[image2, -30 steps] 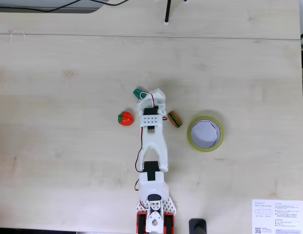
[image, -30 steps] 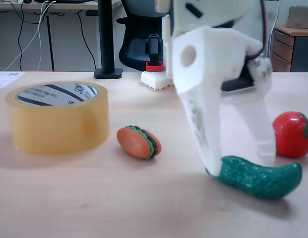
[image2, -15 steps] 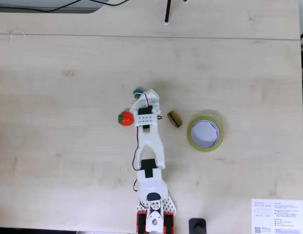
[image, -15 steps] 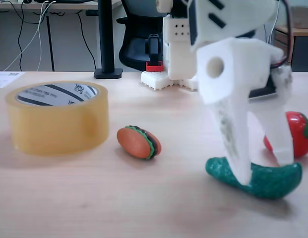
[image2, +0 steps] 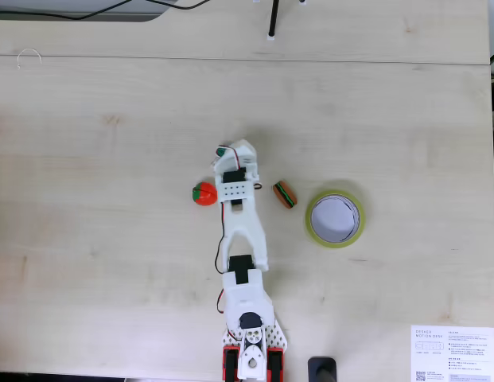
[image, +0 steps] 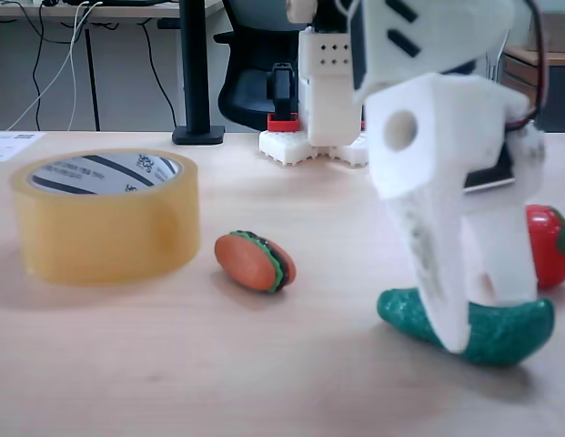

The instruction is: Grasp a cucumber and put it in the hole.

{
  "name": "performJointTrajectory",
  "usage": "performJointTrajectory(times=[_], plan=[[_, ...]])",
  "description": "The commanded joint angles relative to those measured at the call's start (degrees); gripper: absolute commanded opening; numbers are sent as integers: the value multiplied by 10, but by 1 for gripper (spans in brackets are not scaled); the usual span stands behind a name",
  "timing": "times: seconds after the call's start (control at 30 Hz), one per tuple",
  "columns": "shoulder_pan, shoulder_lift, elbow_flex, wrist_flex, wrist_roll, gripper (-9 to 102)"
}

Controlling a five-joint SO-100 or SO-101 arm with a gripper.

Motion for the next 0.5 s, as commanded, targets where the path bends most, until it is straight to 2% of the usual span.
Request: performJointTrajectory(times=[0.0,0.47], plan=[[28,-4,4,39,-2,21],[36,-28,4,122,-5,16]])
